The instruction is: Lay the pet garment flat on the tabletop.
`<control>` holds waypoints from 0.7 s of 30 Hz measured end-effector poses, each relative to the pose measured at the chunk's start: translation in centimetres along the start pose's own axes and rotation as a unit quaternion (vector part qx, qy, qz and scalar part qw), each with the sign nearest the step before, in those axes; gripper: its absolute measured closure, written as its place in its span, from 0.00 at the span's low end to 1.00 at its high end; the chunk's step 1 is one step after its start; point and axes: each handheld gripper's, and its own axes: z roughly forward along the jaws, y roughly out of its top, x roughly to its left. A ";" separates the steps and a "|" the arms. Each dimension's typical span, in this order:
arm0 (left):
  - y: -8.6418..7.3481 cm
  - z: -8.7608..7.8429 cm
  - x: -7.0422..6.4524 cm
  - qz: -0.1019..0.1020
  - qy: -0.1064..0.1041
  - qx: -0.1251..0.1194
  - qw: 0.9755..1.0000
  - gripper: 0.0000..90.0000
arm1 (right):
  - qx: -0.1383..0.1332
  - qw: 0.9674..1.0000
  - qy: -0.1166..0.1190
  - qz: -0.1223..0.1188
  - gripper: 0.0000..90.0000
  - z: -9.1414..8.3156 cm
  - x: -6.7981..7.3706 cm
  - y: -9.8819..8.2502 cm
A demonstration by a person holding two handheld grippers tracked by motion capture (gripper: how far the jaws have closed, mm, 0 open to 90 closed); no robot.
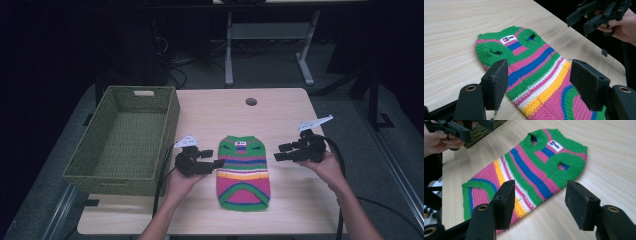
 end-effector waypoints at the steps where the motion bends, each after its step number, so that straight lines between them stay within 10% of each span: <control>1: 0.0 0.0 -0.1 -0.003 -0.001 0.000 1.000 0.34 | -0.002 1.000 0.000 -0.001 0.45 -0.1 0.0 -0.2; 21: -1.2 -0.4 -1.2 0.003 -0.012 0.018 1.000 0.32 | -0.021 1.000 0.008 0.007 0.42 -2.0 0.6 -3.2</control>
